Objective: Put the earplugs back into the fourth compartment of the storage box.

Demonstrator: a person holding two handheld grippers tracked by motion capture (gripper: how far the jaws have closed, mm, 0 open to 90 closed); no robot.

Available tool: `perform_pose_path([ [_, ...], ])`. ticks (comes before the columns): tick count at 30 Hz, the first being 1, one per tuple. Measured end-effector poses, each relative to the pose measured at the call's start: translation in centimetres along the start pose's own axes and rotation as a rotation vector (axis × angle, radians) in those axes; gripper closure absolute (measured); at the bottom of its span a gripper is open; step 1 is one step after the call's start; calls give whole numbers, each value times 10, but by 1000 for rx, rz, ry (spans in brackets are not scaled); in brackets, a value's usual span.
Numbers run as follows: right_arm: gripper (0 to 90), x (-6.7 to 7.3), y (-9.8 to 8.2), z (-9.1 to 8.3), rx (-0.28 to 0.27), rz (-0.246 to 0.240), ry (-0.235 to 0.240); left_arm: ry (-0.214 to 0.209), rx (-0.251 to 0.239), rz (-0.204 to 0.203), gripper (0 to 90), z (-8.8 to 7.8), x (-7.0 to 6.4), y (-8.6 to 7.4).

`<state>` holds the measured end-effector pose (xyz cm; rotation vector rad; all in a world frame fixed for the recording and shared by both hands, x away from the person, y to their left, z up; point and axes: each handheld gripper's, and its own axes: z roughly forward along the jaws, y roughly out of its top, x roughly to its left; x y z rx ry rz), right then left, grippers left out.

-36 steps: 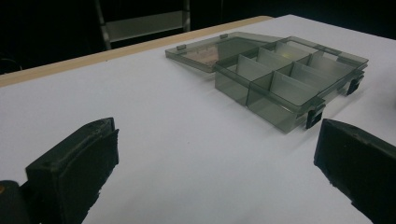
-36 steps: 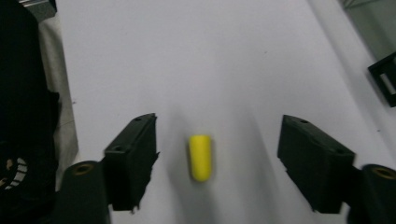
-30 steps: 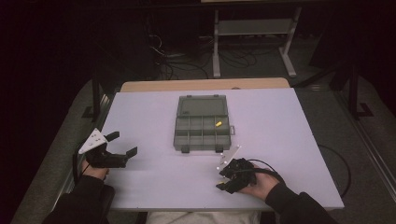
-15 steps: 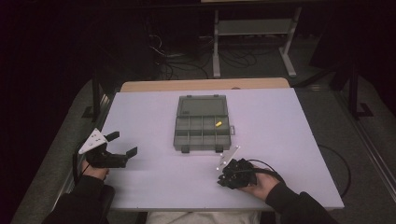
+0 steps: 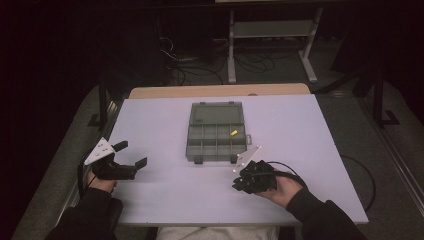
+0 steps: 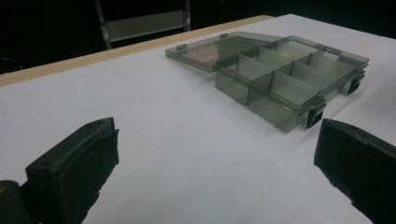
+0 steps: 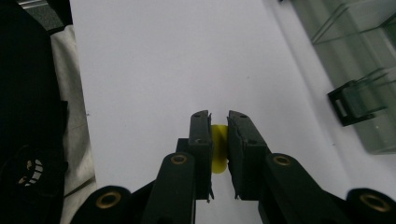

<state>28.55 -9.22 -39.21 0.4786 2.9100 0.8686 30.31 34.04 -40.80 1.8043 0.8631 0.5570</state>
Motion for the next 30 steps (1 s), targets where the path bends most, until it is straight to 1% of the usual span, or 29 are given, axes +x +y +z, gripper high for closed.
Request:
perform_pose_path([
  [2, 785, -4, 5, -6, -11, -6, -10, 1, 0, 0, 0, 0, 0, 0],
  [4, 786, -4, 6, -8, -13, -6, -13, 0, 0, 0, 0, 0, 0, 0],
  [6, 785, -8, 11, -15, -25, -14, -23, 0, 0, 0, 0, 0, 0, 0],
  [10, 785, -10, 14, -19, -30, -16, -31, -1, 1, 0, 0, 0, 0, 0],
  [15, 786, -21, 21, -26, -40, -8, -38, -2, 2, 0, 0, 0, 0, 0],
  [16, 786, -21, 21, -26, -40, -8, -38, -2, 2, 0, 0, 0, 0, 0],
  [17, 786, -25, 23, -30, -46, -3, -40, -2, 2, 0, 0, 0, 0, 0],
  [23, 786, -35, 33, -41, -52, -3, -60, -2, 2, -1, 0, 0, 0, 0],
  [25, 786, -39, 37, -44, -50, -10, -66, -3, 1, -1, 0, 0, 0, 0],
  [30, 786, -47, 46, -47, -53, -7, -69, -2, 1, 0, 0, 0, 0, 0],
])
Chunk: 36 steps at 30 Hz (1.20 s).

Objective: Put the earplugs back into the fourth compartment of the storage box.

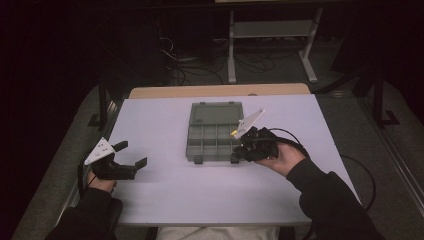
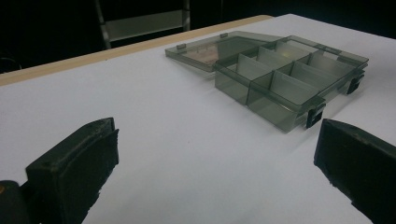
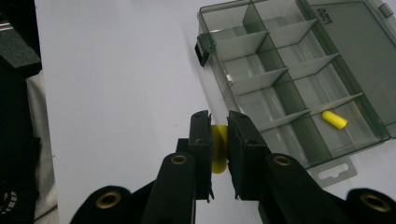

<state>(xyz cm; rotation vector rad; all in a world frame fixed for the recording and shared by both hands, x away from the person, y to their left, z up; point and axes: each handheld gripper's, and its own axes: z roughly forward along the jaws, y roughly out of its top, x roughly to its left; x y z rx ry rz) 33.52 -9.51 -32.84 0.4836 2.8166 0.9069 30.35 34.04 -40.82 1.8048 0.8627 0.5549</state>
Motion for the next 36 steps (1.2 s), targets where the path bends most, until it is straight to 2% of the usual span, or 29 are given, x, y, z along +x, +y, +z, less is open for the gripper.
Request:
perform_pose_path([
  [6, 786, -9, 8, 2, 12, 3, -3, 1, 0, 2, 0, 0, 0, 0],
  [15, 786, -30, 22, 5, 33, 18, -20, -1, 2, 4, 0, 0, 0, 0],
  [20, 786, -39, 24, 8, 40, 36, -23, -5, 2, 1, 0, 0, 0, 0],
  [26, 786, -57, 26, 17, 49, 81, -33, -4, -1, 0, 0, 0, 0, 0],
  [36, 786, -74, 26, 30, 58, 120, -45, -5, -2, 1, 0, 0, 0, 0],
])
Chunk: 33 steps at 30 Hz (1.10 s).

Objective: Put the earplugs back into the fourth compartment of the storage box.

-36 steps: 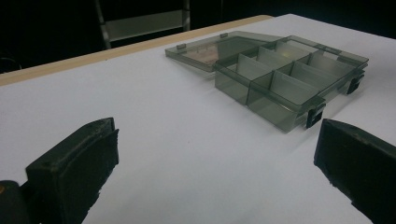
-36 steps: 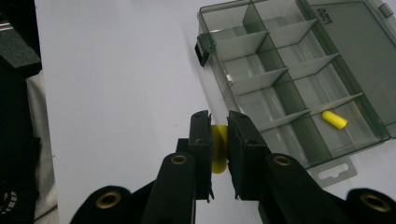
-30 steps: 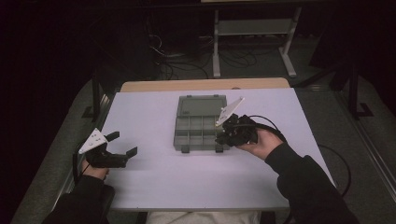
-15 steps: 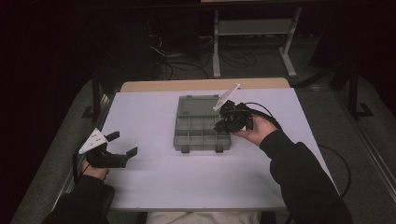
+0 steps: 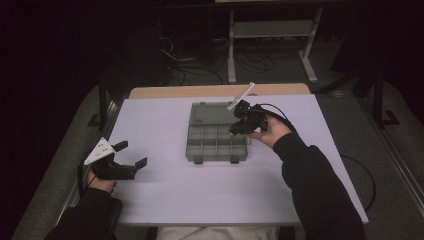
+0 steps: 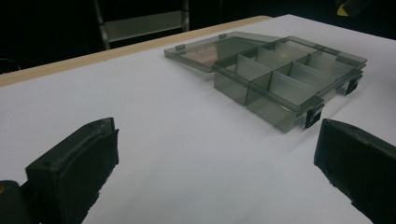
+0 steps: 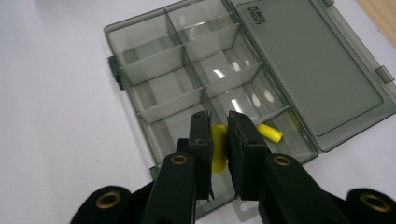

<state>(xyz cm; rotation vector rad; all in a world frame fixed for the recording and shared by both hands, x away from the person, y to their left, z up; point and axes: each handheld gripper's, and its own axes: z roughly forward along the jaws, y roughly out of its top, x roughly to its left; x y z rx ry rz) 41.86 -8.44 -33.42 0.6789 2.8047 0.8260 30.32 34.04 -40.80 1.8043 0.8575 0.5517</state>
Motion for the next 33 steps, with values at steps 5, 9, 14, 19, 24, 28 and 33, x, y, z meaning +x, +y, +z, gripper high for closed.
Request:
perform_pose_path([
  [5, 786, -11, -2, 10, 17, 26, -15, 0, 0, -1, 0, 0, 0, 0],
  [9, 786, -16, -2, 15, 14, 33, -20, -1, 0, -1, 0, 0, 0, 0],
  [14, 786, -24, -2, 26, 18, 55, -22, -1, 0, -1, 0, 0, 0, 0],
  [19, 786, -32, -4, 36, 28, 79, -28, -1, 0, -1, 0, 0, 0, 0],
  [24, 786, -36, -6, 45, 41, 95, -39, -2, 0, -1, 0, 0, 0, 0],
  [28, 785, -43, -9, 53, 52, 117, -42, -3, -1, -1, 0, 0, 0, 0],
  [33, 785, -50, -14, 62, 65, 148, -43, -5, -1, 4, 0, 0, 0, 0],
])
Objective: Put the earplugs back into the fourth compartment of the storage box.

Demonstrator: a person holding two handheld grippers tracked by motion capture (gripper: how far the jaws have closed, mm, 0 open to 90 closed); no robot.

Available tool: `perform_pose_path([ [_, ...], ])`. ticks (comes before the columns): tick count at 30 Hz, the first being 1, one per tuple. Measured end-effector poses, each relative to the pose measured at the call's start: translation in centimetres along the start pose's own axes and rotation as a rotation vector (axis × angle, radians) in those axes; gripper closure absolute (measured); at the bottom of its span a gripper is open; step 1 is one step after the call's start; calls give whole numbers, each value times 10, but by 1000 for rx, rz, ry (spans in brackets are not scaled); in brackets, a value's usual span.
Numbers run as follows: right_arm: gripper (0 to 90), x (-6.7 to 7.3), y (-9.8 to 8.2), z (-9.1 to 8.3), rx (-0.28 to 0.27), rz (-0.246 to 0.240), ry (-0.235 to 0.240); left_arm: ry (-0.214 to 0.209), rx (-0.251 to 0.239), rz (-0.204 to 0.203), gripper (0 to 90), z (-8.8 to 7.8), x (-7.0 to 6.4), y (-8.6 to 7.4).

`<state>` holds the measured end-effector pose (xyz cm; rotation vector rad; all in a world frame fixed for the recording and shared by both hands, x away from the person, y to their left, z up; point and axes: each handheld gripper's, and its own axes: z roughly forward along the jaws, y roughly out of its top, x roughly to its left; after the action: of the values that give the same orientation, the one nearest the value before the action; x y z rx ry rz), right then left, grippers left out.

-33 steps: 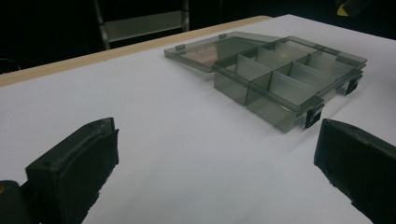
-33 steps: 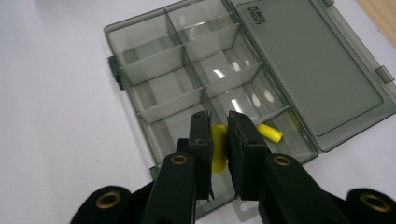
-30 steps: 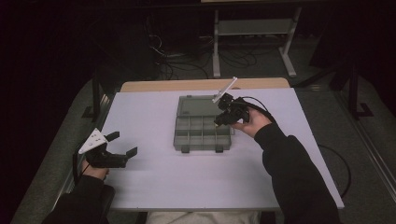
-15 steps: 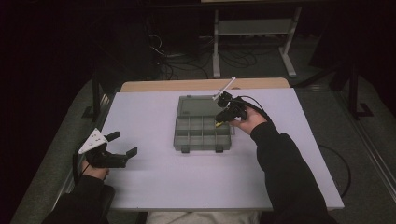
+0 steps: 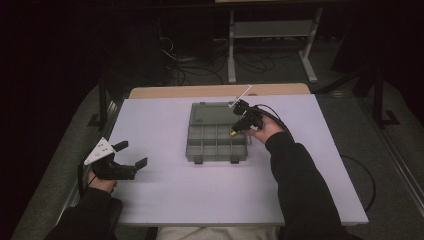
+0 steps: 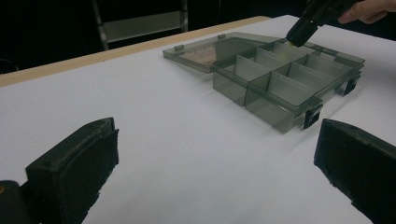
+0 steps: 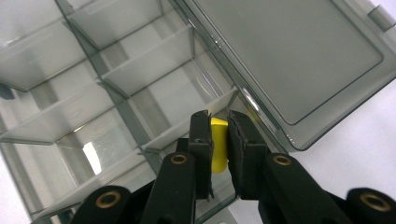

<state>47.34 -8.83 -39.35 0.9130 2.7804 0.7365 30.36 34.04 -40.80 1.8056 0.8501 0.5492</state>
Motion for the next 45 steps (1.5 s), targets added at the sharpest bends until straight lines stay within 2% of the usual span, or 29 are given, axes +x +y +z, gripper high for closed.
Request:
perform_pose_path([
  [7, 750, -2, -7, 2, 0, 14, 9, 0, 1, -1, 0, 0, 0, 0],
  [16, 593, -4, -19, -20, -95, 55, 14, 1, 1, 0, 0, 0, 0, 0],
  [18, 576, -4, -20, -22, -101, 57, 10, 1, 1, 0, 0, 0, 0, 0],
  [20, 486, -4, -23, -29, -120, 66, -3, 2, 1, -1, 0, 0, 0, 0],
  [23, 441, -4, -24, -34, -133, 74, -7, 2, 1, -1, 0, 0, 0, 0],
  [24, 365, -4, -26, -38, -143, 76, -14, 1, 1, -1, 0, 0, 0, 0],
  [25, 365, -4, -26, -38, -143, 76, -14, 1, 1, -1, 0, 0, 0, 0],
  [26, 301, -4, -29, -42, -147, 71, -11, 2, 2, -1, 0, 0, 0, 0],
  [28, 274, -3, -30, -45, -150, 71, -13, 2, 1, -1, 0, 0, -1, 0],
  [29, 211, -2, -32, -49, -162, 71, -21, 3, 1, 0, 0, 0, -1, 0],
  [32, 123, 0, -35, -56, -178, 68, -32, 3, 2, 0, 0, 0, -1, 0],
  [34, 121, 1, -35, -58, -184, 68, -33, 3, 2, 0, 0, 0, -1, 0],
  [37, 13, 3, -39, -65, -199, 69, -48, 3, 1, 1, 0, 0, -1, 0],
  [42, 5, 8, -44, -69, -210, 75, -70, 4, 1, 0, 0, 0, -1, 0],
  [44, 0, 12, -49, -72, -199, 69, -100, 4, 1, 1, 0, 0, -1, 0],
  [45, 0, 13, -51, -74, -200, 73, -101, 5, 0, 1, 0, 0, -1, 0],
])
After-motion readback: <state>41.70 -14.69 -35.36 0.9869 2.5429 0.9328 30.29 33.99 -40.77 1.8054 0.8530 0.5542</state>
